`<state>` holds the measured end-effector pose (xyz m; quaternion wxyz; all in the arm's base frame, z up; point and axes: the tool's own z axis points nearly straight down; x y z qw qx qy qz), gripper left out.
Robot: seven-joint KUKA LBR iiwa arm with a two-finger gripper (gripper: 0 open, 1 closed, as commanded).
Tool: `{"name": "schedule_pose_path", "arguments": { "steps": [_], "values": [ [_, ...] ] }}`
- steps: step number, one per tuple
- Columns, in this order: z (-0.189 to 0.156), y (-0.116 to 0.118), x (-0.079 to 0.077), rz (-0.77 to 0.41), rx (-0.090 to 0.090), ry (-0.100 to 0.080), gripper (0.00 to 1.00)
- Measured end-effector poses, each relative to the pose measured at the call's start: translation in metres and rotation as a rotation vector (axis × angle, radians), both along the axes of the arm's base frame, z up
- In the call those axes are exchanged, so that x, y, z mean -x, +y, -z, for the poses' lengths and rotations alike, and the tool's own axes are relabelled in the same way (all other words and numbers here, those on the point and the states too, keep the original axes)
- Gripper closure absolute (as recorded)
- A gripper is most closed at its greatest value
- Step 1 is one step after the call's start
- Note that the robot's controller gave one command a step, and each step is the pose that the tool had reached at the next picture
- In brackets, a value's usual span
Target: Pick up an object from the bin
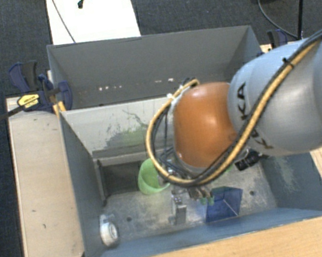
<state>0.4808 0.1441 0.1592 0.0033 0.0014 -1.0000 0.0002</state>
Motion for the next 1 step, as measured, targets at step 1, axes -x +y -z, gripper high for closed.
{"name": "schedule_pose_path", "arguments": {
  "steps": [1],
  "values": [
    [-0.0042,-0.0007,-0.002,0.005,-0.002,-0.008,0.0]
  ]
}}
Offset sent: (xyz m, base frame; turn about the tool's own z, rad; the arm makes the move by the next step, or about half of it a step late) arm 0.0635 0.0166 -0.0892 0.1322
